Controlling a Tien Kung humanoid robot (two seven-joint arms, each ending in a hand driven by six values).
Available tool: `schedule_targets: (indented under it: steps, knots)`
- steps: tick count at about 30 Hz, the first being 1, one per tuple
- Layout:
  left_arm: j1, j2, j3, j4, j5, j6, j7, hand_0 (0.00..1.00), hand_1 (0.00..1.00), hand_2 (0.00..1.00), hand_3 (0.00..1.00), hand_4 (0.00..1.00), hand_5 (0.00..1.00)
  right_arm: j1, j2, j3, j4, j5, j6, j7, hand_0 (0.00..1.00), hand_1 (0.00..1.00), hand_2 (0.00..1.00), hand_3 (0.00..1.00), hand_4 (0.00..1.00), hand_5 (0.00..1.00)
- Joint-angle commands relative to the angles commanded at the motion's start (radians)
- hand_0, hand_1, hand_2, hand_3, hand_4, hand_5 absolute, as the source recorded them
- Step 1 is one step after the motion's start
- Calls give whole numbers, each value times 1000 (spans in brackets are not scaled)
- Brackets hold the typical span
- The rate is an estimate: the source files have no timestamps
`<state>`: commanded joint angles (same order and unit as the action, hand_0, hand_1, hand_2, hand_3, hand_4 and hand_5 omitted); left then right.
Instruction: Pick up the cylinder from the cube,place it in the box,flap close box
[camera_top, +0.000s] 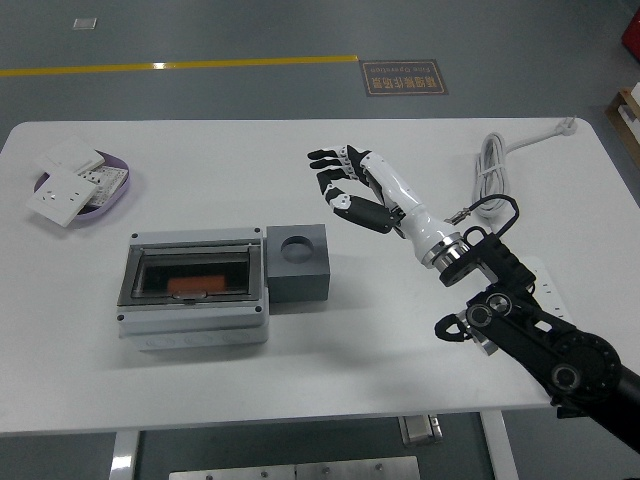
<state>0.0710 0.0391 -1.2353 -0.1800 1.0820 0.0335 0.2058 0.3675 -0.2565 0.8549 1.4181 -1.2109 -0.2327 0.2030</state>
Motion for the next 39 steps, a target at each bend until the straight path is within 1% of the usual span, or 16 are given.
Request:
schedule_targets:
  steps: [2, 3, 5, 8, 9, 14, 15, 20, 21, 26, 27, 32, 33, 39]
  knots:
    - [0, -1, 0, 0, 14, -3, 4, 923, 852, 854, 951, 2, 2, -45, 9, 42, 0, 29, 7, 28, 769, 693, 736, 722, 497, 363]
    - [1, -2, -4, 0, 29, -5, 8, 923, 852, 854, 951, 2, 2, -69, 10, 64, 0, 46, 13, 42, 766, 694, 726, 695, 522, 348]
    - [2, -4, -13, 0, 54, -8, 15, 923, 852, 854, 951, 2, 2, -112, 8, 102, 0, 68, 23, 61, 766, 694, 726, 695, 522, 348]
    - [5, -3, -19, 0, 73, -10, 22, 923, 852, 854, 951, 2, 2, -146, 5, 137, 0, 86, 39, 79, 766, 694, 726, 695, 522, 348]
    - [5, -2, -20, 0, 77, -10, 24, 923, 852, 854, 951, 2, 2, -152, 5, 148, 0, 92, 44, 83, 779, 708, 728, 697, 563, 321]
    - [9, 2, -15, 0, 71, -10, 24, 923, 852, 854, 951, 2, 2, -172, 8, 190, 1, 101, 59, 82, 779, 708, 728, 697, 563, 321]
    - [11, 3, -14, 0, 68, -9, 24, 923, 852, 854, 951, 2, 2, -176, 7, 197, 1, 103, 62, 79, 777, 718, 738, 753, 713, 271]
    - [19, 3, -16, 0, 63, -8, 21, 923, 852, 854, 951, 2, 2, -184, 0, 222, 4, 92, 68, 63, 777, 718, 738, 753, 713, 271]
    - [20, 3, -16, 0, 63, -8, 21, 923, 852, 854, 951, 2, 2, -185, -1, 227, 5, 86, 68, 60, 777, 723, 745, 763, 751, 251]
    - [24, -2, -14, 0, 67, -11, 20, 923, 852, 854, 951, 2, 2, -202, 1, 269, 15, 40, 67, 43, 777, 723, 745, 763, 751, 251]
    - [24, -3, -14, 0, 69, -11, 20, 923, 852, 854, 951, 2, 2, -204, 1, 274, 17, 33, 67, 41, 828, 763, 796, 775, 761, 239]
    - [24, -1, -19, 0, 77, -11, 21, 923, 852, 854, 951, 2, 2, -208, -3, 302, 27, -4, 74, 31, 828, 763, 796, 775, 761, 239]
    - [23, 0, -19, 0, 77, -11, 21, 923, 852, 854, 951, 2, 2, -208, -3, 308, 28, -9, 75, 29, 843, 785, 812, 782, 762, 242]
    - [19, 1, -19, 0, 75, -11, 20, 923, 852, 854, 951, 2, 2, -205, 3, 333, 37, -35, 74, 22, 851, 792, 816, 787, 769, 249]
